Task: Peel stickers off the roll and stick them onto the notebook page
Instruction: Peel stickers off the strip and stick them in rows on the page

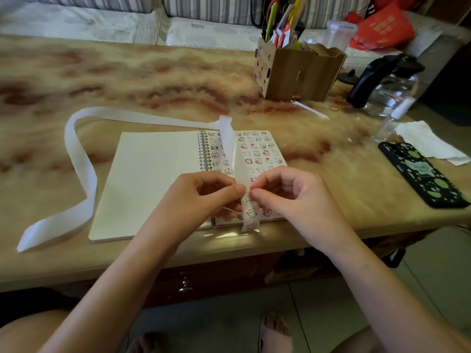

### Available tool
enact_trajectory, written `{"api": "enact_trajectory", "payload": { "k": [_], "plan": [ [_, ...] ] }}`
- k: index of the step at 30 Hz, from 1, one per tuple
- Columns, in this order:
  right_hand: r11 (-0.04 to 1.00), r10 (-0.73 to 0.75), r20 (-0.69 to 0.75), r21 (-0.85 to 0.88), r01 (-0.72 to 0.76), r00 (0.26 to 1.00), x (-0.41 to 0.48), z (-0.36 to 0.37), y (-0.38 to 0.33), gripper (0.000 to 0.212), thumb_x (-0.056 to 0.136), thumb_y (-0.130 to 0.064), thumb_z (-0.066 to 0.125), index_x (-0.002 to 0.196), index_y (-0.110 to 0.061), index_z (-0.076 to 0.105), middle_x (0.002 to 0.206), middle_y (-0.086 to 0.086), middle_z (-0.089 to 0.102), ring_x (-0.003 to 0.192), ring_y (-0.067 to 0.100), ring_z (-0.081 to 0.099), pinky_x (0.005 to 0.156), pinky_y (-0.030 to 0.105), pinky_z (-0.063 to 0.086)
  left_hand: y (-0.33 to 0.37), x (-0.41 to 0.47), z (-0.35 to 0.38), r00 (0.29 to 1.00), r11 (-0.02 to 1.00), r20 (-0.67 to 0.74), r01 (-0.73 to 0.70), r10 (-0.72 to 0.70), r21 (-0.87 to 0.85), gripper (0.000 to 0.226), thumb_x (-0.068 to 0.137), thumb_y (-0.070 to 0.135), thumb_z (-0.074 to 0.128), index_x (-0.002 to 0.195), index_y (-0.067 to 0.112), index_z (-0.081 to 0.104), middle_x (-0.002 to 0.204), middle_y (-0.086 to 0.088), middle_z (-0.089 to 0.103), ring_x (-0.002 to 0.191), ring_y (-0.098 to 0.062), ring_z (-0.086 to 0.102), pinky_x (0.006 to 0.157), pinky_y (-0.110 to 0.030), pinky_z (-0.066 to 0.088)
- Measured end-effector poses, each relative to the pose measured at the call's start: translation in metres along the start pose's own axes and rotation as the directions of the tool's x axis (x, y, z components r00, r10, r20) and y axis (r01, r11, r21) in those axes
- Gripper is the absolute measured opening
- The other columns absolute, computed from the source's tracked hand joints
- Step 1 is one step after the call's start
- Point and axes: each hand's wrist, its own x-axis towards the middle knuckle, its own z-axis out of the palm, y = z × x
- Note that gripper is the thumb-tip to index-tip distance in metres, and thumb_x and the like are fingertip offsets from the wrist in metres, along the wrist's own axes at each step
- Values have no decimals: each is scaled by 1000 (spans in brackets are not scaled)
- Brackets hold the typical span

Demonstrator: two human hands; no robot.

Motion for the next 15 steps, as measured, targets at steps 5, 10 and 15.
{"api": "enact_trajectory", "payload": {
  "k": [5,10,15],
  "plan": [
    [996,24,19,-84,-22,1000,-1,0,2,6,83,-17,70,80,-22,69,78,-6,68,74,7,62,71,26,52,-1,1,1,1000,1000,-13,14,-14,8,12,84,14,65,86,4,72,76,-9,74,68,-12,70,65,-21,58],
    [989,-21,13,-145,22,1000,-1,2,-1,8,83,-18,70,78,-23,67,83,-12,61,75,2,55,68,14,45,-2,1,1,999,999,-38,32,-32,1,11,84,14,66,84,4,72,74,-10,73,66,-14,69,63,-21,57],
    [994,-33,12,-100,34,999,-1,-2,-4,7,82,-17,70,77,-21,67,87,-11,58,78,3,54,71,13,45,-2,1,-1,997,999,-71,36,-36,2,12,85,13,65,85,3,72,73,-12,72,62,-16,69,60,-20,57]
  ]
}}
